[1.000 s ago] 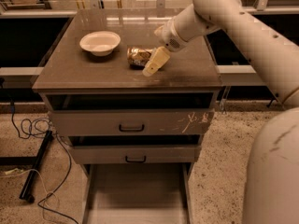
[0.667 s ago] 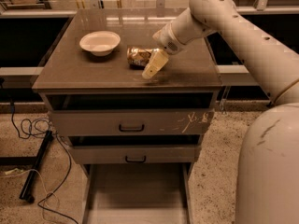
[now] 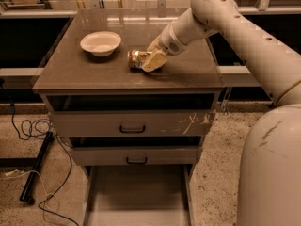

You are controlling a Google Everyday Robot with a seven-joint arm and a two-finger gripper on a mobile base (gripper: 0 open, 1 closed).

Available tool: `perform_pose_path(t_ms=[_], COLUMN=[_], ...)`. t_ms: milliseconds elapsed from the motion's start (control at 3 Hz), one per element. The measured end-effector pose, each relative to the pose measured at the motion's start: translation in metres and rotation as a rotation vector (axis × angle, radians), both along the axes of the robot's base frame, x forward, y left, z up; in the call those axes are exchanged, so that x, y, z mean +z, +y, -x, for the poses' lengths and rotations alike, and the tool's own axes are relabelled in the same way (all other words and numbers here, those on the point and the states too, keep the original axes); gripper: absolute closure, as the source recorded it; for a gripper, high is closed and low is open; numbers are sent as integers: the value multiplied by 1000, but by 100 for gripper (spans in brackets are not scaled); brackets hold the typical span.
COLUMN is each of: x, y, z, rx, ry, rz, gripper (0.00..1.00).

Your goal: Place orange can into bottom drawer

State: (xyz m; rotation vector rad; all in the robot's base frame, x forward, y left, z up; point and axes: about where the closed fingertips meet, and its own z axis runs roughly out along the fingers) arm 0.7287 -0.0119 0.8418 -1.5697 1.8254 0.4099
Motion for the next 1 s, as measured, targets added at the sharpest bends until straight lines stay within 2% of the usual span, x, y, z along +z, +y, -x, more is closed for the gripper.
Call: perform_pose_path(t_ms=[667,1000], x=[0,0], y=[0,0], z=[0,0], rx=[0,0], ry=[0,0], rz=[0,0], gripper=[96,100])
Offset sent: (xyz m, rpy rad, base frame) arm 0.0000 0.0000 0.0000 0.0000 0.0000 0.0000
